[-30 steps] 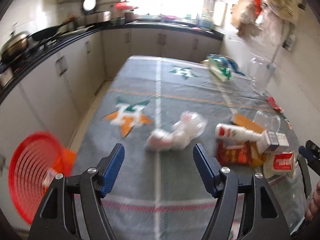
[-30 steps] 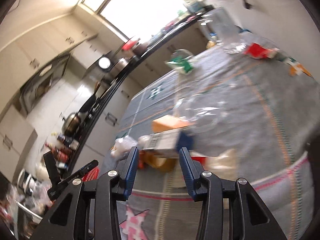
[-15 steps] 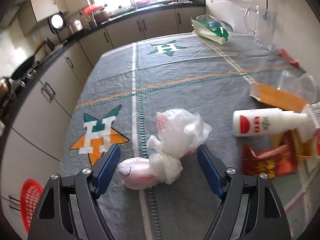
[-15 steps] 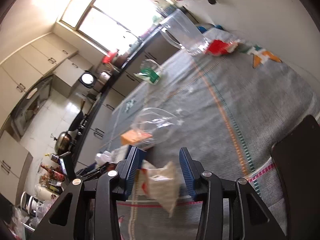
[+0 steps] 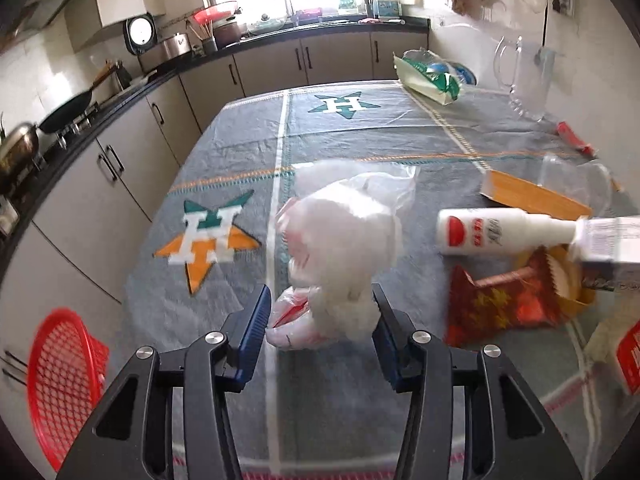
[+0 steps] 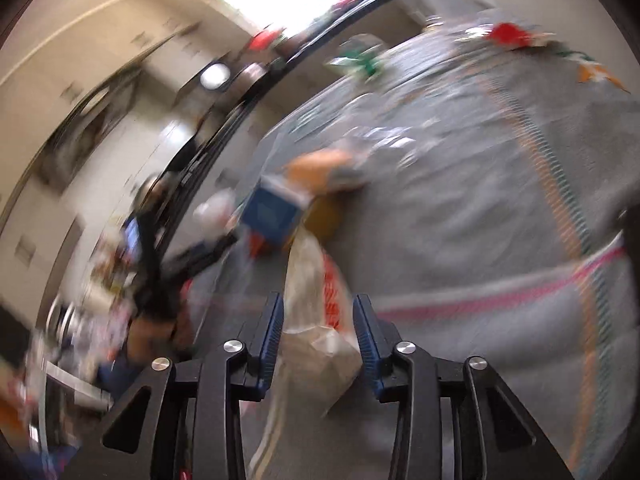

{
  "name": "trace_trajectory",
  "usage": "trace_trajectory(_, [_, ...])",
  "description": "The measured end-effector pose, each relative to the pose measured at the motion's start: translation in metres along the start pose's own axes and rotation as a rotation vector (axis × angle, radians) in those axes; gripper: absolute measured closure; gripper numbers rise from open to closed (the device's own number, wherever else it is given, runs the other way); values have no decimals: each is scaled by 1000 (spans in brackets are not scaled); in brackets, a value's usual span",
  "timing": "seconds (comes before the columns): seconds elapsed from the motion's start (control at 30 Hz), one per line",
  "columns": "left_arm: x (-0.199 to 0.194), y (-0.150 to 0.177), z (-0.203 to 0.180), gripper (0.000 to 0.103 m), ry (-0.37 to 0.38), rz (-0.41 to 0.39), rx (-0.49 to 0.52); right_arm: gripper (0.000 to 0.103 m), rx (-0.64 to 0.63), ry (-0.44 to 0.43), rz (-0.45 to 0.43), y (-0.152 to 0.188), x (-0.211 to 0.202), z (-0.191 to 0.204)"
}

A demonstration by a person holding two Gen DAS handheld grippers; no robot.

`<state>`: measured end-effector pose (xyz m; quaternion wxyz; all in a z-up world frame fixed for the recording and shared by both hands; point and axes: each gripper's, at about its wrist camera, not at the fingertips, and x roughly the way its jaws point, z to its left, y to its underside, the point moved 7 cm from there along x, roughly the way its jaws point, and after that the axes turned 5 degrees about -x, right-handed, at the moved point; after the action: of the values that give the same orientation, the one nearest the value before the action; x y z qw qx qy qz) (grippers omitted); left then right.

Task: Collect trash
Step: 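Grasp the white plastic bag with the left tool while the right tool grasps the white-red paper bag, then lift both held bags and carry them over the red basket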

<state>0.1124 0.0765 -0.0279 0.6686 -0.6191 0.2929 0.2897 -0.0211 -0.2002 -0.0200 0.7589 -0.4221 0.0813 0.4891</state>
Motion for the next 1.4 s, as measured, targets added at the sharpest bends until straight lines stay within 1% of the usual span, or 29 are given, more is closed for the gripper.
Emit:
trace_trajectory(0.03, [-2, 3, 0, 56, 8, 2, -2, 53, -36, -5, 8, 6, -4, 9])
trace_trajectory(0.07, [-4, 6, 0, 56, 14, 3, -3, 52, -73, 26, 23, 10, -6, 14])
trace_trajectory(0.13, [-6, 8, 0, 56, 28, 3, -6, 48, -123, 91, 23, 13, -9, 16])
trace_trajectory(0.2, [-8, 10, 3, 56, 41, 10, -17, 47, -130, 121, 14, 12, -10, 13])
trace_trajectory(0.3, [-10, 11, 10, 56, 70, 14, -29, 41, -139, 135, 1, 8, -8, 11])
trace_trajectory(0.4, [-7, 12, 18, 56, 81, 25, -50, 34, -150, 123, 0, 5, 1, 13])
trace_trajectory(0.53, [-2, 9, 23, 55, 101, 31, -72, 34, -163, 167, 15, 4, 10, 11])
trace_trajectory(0.63, [3, 8, 24, 55, 108, 39, -92, 34, -134, 170, 35, 6, 19, 6])
trace_trajectory(0.7, [4, 10, 24, 59, 117, 39, -107, 35, -109, 173, 49, 8, 26, 2])
trace_trajectory(0.73, [4, 11, 23, 59, 114, 37, -107, 44, -94, 163, 56, 9, 29, 1])
trace_trajectory(0.77, [0, 12, 22, 63, 111, 27, -108, 51, -78, 143, 59, 11, 31, 1])
trace_trajectory(0.8, [-4, 12, 21, 64, 116, 18, -108, 56, -60, 102, 63, 12, 33, 2])
trace_trajectory(0.83, [-10, 13, 19, 64, 121, 4, -111, 56, -56, 97, 60, 13, 33, 3])
trace_trajectory(0.9, [-24, 14, 17, 64, 124, -26, -117, 57, -72, 137, 36, 12, 29, 4])
trace_trajectory(0.97, [-36, 16, 15, 64, 138, -47, -125, 58, -80, 151, 23, 12, 27, 6])
trace_trajectory(1.07, [-54, 24, 11, 64, 165, -71, -139, 58, -86, 145, -7, 11, 18, 12])
trace_trajectory(1.17, [-69, 33, 6, 64, 205, -80, -152, 58, -119, 160, -58, 10, 4, 22])
trace_trajectory(1.3, [-81, 42, 2, 64, 225, -85, -159, 58, -151, 151, -110, 7, -7, 37])
trace_trajectory(1.4, [-87, 47, 1, 64, 234, -89, -165, 58, -175, 137, -125, 7, -8, 48])
